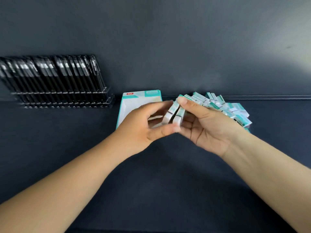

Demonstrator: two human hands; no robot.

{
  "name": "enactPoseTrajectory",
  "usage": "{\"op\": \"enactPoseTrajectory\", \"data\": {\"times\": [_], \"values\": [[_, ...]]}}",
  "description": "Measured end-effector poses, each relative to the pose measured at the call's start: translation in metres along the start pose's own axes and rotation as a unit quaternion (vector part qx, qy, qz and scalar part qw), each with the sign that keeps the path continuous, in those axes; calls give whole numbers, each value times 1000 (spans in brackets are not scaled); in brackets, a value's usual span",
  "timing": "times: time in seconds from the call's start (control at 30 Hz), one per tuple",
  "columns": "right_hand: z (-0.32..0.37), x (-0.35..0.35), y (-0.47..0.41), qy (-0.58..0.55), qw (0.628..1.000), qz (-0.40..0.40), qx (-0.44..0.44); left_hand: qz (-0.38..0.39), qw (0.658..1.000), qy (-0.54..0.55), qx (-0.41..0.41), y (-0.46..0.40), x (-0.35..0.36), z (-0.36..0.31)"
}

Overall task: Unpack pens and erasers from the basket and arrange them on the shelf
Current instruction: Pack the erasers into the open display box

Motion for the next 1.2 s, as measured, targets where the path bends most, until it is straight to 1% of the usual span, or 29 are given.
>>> {"op": "enactPoseTrajectory", "data": {"times": [0.07,0.17,0.27,0.3,0.33,0.4,0.47,0.5,0.57,0.6,0.67,0.7,0.73,0.77,0.8,0.83,0.93,1.0,1.03,1.13,1.17,1.2], "values": [[-7,8,0,-16,999,-27,5,-7,995,84,-51,13,-7,5],[-21,18,1,6,999,-44,19,-51,984,138,-101,27,-19,11],[-31,25,4,112,992,-62,7,-105,946,233,-198,36,-40,13],[-36,27,4,157,985,-73,-11,-120,938,241,-218,39,-52,15],[-39,29,5,188,978,-80,-31,-127,934,236,-236,42,-64,16],[-48,34,5,192,977,-76,-49,-112,937,191,-272,50,-88,22],[-59,38,6,195,978,-53,-47,-84,944,121,-294,59,-108,31],[-64,40,7,224,972,-39,-53,-71,950,83,-293,63,-116,38],[-74,42,9,306,947,-27,-90,-42,960,13,-276,69,-130,50],[-76,42,10,354,927,-32,-121,-24,965,-20,-260,70,-135,54],[-79,43,11,463,863,-49,-197,29,973,-123,-192,72,-146,62],[-80,44,12,503,832,-52,-227,58,969,-194,-142,72,-151,66],[-81,44,14,530,809,-51,-248,79,960,-254,-93,72,-154,69],[-82,44,15,547,793,-50,-263,91,950,-296,-48,72,-155,70],[-85,44,15,553,786,-52,-271,100,943,-317,-15,71,-155,72],[-87,45,16,551,786,-55,-274,100,940,-325,1,70,-155,75],[-92,44,19,524,806,-61,-270,86,942,-325,20,66,-152,85],[-91,41,21,525,804,-80,-267,84,948,-305,43,64,-150,88],[-90,39,22,542,791,-92,-270,80,952,-291,55,63,-150,88],[-86,37,23,621,713,-102,-309,50,965,-245,79,61,-149,87],[-85,37,23,626,704,-102,-319,39,968,-233,88,60,-148,85],[-82,38,23,619,707,-102,-327,27,969,-226,101,58,-148,82]]}}
Point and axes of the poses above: each hand's wrist, its own y-axis away from the middle knuckle, its own x-axis out of the palm, z = x × y, the point moved 1 cm from there along -y, towards the middle knuckle, and after that the axes turned 14 degrees about -z, right-handed, at the moved point
